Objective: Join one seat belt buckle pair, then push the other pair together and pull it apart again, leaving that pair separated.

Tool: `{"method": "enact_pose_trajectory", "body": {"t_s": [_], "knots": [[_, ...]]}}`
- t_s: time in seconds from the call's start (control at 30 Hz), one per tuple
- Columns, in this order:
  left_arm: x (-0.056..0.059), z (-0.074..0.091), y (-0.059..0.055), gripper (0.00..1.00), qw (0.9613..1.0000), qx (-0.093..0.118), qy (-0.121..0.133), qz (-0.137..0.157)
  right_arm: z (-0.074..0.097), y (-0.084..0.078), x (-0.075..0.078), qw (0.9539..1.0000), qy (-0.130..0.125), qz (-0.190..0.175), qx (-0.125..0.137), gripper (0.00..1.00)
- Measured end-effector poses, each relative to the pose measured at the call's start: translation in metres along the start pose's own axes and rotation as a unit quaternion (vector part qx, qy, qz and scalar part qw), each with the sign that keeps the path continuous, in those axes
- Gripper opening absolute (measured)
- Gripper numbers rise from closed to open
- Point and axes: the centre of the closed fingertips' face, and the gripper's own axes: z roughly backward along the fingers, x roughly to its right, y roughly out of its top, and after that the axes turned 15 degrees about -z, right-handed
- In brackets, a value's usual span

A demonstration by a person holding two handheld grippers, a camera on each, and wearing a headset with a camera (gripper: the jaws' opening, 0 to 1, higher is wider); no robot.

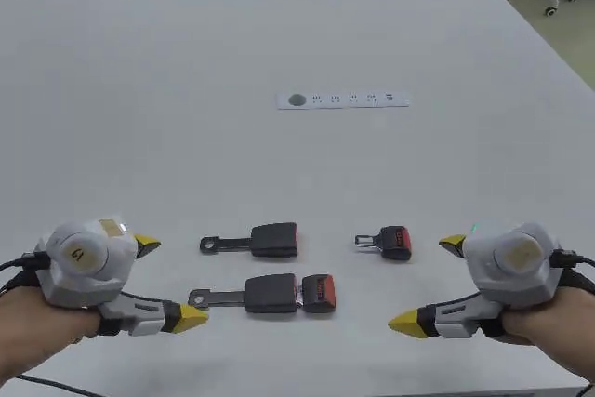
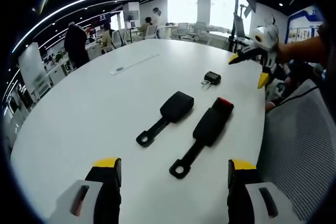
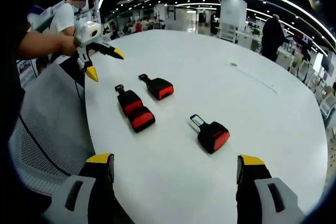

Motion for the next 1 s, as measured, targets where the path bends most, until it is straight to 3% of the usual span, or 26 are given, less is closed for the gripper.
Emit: {"method": "enact_pose_trajectory", "body": {"t_s": [0.1,0.17,0.23,0.53,0.8,0.93,1.0], "knots": [[-0.001,0.004,-0.007,0.90,0.9999,0.003,0.006,0.007,0.003,-0.005,0.009,0.9999,-0.007,-0.011,0.010,0.99],[0.000,0.006,-0.006,0.94,0.9996,0.015,0.014,0.019,0.011,-0.001,0.002,0.9998,-0.009,-0.010,0.016,0.99],[0.007,0.005,-0.008,1.00,0.9987,0.030,-0.007,0.039,0.014,0.000,-0.005,0.9996,-0.006,-0.015,0.023,0.99],[0.000,0.014,-0.014,1.00,0.9976,0.033,0.026,0.055,0.011,0.002,-0.015,0.9992,-0.003,-0.015,0.036,0.99],[0.002,0.026,-0.007,1.00,0.9943,0.057,0.036,0.083,0.008,0.005,-0.021,0.9990,-0.002,-0.008,0.045,0.99],[0.010,0.030,0.004,1.00,0.9946,0.064,0.038,0.073,0.008,0.007,-0.022,0.9986,-0.002,-0.007,0.052,0.99],[0.004,0.027,-0.004,1.00,0.9942,0.067,0.036,0.076,0.011,0.010,-0.023,0.9983,-0.006,-0.004,0.058,0.99]]}}
